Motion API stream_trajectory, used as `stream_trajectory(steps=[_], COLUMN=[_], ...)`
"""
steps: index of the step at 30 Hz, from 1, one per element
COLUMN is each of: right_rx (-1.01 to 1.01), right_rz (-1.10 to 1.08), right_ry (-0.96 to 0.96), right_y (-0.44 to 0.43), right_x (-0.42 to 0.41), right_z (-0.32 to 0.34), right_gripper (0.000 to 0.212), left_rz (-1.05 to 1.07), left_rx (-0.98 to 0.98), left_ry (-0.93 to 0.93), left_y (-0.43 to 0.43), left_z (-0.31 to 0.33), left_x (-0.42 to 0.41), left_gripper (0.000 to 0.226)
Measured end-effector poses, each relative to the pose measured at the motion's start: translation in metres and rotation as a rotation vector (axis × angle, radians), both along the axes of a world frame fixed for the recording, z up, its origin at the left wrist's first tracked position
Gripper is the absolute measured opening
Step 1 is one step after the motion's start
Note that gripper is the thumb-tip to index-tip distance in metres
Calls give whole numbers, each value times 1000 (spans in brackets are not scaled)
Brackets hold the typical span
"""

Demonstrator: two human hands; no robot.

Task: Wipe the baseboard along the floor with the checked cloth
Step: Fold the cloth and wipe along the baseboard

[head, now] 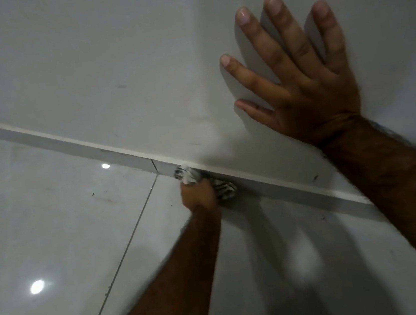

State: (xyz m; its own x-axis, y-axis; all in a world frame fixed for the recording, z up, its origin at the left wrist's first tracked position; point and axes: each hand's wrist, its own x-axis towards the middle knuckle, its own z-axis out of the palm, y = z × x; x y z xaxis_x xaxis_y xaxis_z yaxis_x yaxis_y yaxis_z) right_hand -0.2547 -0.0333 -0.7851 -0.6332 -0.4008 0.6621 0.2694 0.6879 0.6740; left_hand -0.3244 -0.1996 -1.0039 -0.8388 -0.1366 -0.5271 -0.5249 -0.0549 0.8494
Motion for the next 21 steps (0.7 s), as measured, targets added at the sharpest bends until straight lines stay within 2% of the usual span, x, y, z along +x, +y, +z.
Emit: stream_trajectory(steps=[3,5,8,12,14,16,19,21], right_rx=[-1,-3,-28,-50,-53,-52,-47,-39], right_rz=[6,12,37,53,65,73,78,73], right_ry=[12,14,17,21,37,51,72,59], right_y=[-1,0,0,4,3,2,2,2], right_x=[1,1,-1,-1,-3,-4,-6,-6], right_z=[-1,-2,-4,-5,-7,-10,-9,-9], right_gripper=[61,61,61,62,61,59,58,59], left_rz=[-152,-191,-194,38,123,191,203,123], left_rx=[245,318,421,346,428,346,179,130], left_ry=[-107,-216,-235,-129,-90,-30,73,104], left_y=[39,55,46,-13,-45,-63,-63,-52], left_z=[-4,-9,-9,-10,-5,-5,6,3], left_x=[55,80,76,-3,-49,-82,-80,-56], left_gripper=[22,27,27,10,20,28,32,20])
